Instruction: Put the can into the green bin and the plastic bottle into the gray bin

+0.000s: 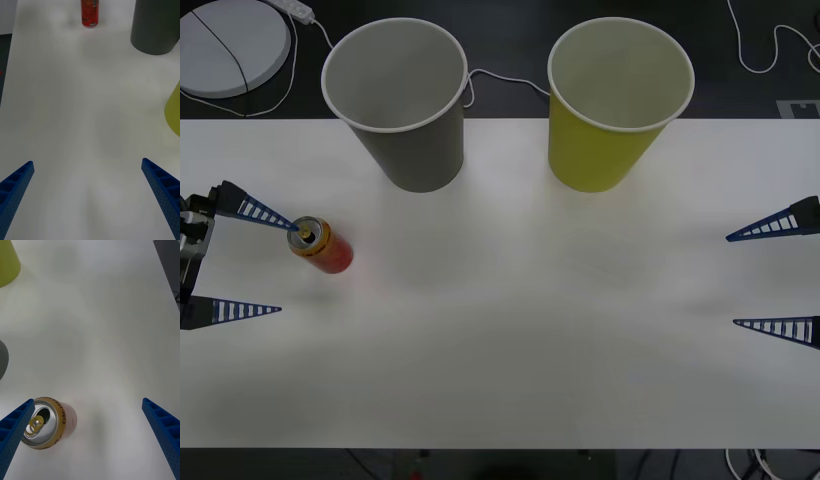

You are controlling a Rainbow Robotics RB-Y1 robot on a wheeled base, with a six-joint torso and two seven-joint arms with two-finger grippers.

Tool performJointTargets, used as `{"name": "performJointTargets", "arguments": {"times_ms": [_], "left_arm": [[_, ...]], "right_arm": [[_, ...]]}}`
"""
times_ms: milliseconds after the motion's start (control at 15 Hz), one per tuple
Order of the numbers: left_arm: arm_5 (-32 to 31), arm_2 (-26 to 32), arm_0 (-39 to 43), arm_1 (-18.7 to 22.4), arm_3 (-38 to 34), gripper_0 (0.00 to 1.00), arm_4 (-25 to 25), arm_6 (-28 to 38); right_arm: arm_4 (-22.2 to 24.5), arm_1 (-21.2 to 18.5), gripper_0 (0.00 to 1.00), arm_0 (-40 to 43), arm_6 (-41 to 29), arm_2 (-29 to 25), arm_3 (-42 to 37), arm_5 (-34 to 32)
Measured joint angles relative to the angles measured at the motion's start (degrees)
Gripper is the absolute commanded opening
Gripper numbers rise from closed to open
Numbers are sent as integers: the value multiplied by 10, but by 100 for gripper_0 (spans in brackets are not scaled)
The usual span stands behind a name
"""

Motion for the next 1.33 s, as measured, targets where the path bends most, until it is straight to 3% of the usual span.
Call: {"name": "performJointTargets", "arguments": {"times_ms": [800,1000,1333], "left_arm": [[0,-29,-20,3,-5,100,3,14],[7,-26,-11,3,12,100,38,25],[36,-25,-7,3,117,100,133,27]], "right_arm": [[0,0,100,0,0,0,0,0],[0,0,100,0,0,0,0,0],[0,0,100,0,0,0,0,0]]}}
